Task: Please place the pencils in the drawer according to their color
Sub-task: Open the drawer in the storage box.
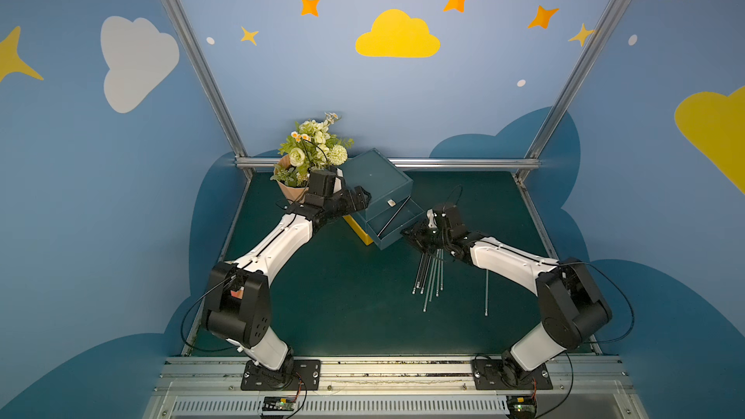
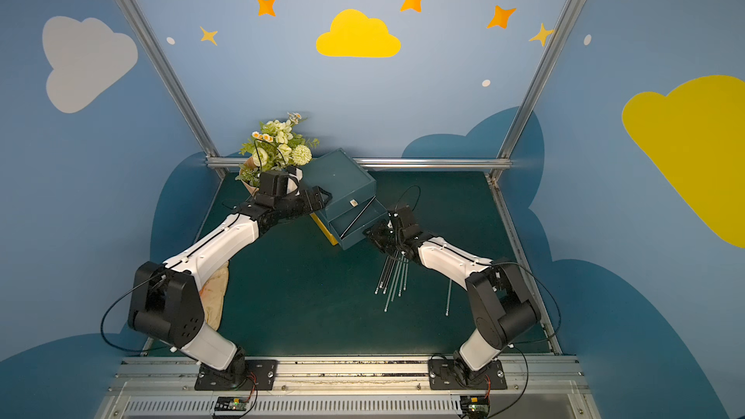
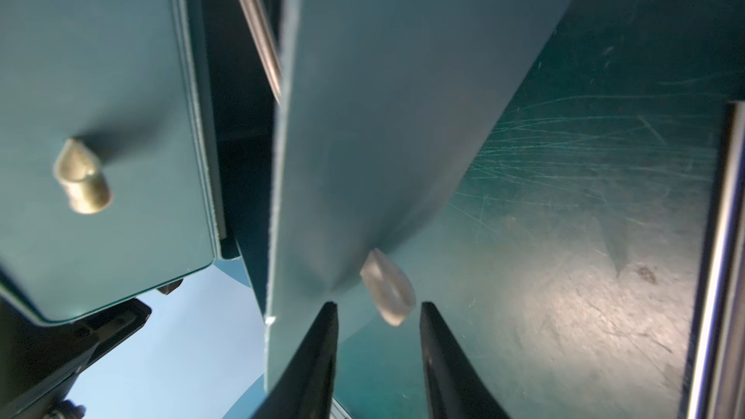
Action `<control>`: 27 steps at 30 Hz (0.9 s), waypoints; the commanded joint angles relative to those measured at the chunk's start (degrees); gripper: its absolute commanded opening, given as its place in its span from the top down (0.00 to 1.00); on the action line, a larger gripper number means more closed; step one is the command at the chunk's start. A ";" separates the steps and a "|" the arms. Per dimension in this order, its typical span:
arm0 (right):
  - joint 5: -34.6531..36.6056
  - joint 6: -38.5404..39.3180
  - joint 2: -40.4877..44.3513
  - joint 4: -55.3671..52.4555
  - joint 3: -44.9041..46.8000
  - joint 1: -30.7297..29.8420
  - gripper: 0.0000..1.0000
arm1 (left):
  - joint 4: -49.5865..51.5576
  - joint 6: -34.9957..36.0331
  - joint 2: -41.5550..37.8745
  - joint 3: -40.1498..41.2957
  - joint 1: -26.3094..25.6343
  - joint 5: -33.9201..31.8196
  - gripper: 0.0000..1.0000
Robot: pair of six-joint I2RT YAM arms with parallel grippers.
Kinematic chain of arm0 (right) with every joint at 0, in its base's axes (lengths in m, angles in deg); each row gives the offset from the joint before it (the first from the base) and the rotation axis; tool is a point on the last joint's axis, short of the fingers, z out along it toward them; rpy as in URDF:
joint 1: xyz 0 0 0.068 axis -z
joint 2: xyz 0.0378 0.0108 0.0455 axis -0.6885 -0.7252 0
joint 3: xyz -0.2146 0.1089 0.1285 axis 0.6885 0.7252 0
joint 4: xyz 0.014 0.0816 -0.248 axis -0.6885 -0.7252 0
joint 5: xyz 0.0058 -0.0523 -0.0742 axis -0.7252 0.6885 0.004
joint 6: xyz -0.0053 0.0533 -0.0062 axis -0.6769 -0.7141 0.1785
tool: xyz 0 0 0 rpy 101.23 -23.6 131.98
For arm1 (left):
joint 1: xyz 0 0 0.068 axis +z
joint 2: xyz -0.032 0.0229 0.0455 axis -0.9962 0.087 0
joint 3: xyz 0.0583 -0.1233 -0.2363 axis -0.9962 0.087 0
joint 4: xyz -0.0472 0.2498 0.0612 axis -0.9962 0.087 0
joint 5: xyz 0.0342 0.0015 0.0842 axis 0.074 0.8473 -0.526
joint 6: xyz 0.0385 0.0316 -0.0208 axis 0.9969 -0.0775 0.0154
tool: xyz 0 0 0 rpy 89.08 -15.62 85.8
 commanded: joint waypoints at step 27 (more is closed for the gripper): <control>0.17 0.99 12.63 -5.15 8.07 0.63 1.00 | 4.40 1.78 1.48 -0.15 -0.30 -0.58 0.00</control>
